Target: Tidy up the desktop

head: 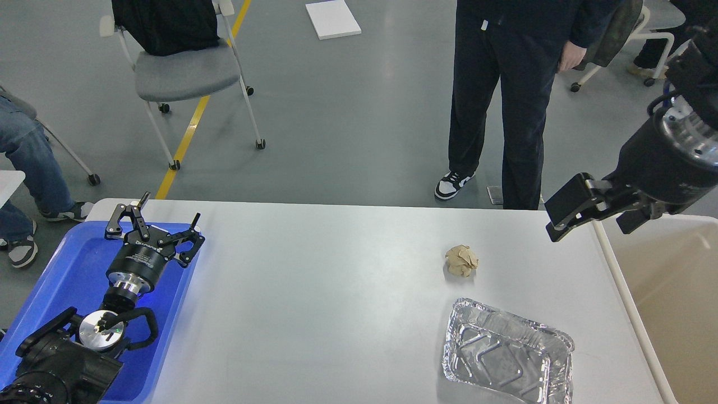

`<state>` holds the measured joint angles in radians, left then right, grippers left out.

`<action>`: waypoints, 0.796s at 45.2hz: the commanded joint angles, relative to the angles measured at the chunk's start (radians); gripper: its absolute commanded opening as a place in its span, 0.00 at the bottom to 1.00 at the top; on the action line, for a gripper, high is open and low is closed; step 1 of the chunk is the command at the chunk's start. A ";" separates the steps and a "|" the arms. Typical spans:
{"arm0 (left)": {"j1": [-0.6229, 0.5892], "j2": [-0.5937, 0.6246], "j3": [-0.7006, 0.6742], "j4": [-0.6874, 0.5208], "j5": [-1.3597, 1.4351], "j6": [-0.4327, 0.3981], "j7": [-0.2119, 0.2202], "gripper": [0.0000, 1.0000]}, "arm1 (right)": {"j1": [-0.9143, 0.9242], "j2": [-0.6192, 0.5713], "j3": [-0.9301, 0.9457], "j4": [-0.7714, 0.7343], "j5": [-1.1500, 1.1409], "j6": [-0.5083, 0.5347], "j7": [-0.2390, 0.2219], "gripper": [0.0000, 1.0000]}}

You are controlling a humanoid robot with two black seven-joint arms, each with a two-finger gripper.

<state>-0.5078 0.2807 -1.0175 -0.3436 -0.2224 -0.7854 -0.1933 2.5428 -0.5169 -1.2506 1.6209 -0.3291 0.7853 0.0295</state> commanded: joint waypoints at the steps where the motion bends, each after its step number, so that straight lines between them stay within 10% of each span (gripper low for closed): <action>1: 0.000 0.000 -0.001 0.000 0.000 0.000 0.000 1.00 | -0.045 0.008 -0.038 -0.021 0.038 0.000 0.001 1.00; 36: 0.000 -0.001 0.000 0.000 0.000 0.000 0.000 1.00 | -0.082 -0.012 -0.006 -0.075 0.067 0.000 0.001 1.00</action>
<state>-0.5077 0.2807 -1.0174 -0.3436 -0.2224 -0.7854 -0.1932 2.4588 -0.5216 -1.2860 1.5577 -0.2674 0.7854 0.0312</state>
